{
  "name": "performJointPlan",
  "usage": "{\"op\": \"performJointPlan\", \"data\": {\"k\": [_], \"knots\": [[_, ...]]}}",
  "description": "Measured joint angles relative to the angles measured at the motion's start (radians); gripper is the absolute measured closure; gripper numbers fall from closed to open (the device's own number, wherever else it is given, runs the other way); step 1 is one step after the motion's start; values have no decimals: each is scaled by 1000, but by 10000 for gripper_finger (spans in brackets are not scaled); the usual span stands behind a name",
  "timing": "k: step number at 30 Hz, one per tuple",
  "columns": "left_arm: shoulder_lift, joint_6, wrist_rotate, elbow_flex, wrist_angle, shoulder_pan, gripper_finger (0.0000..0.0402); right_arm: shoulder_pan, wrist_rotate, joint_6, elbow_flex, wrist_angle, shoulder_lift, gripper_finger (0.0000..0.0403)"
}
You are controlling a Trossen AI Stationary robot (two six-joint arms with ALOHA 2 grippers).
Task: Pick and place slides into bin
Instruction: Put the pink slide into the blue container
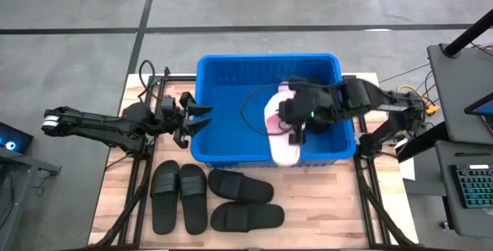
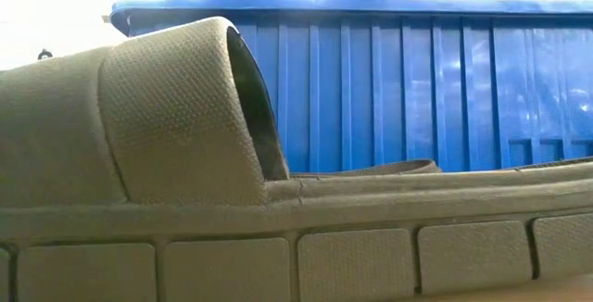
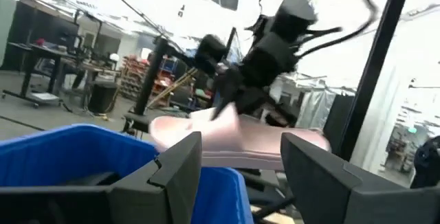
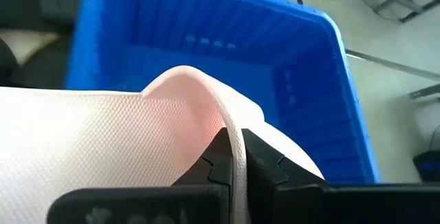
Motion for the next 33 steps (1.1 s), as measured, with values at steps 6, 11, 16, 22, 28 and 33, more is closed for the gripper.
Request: {"op": "performJointPlan", "data": {"k": [6,11,16,22,28,33], "knots": [[0,0,-80,0,9,0,217,-209,-178,-171,-123,125,-61,394],[0,1,-145,0,8,0,217,-377,-308,-282,-276,280,-125,394],[4,9,-214,0,6,1,217,-523,-384,-386,-452,429,-177,394],[26,10,-290,0,6,1,217,-672,-599,-460,-695,659,-189,394],[65,7,-308,0,6,1,217,-756,-617,-508,-881,809,-184,394],[100,6,-333,0,12,1,217,-802,-624,-562,-984,889,-184,394]]}}
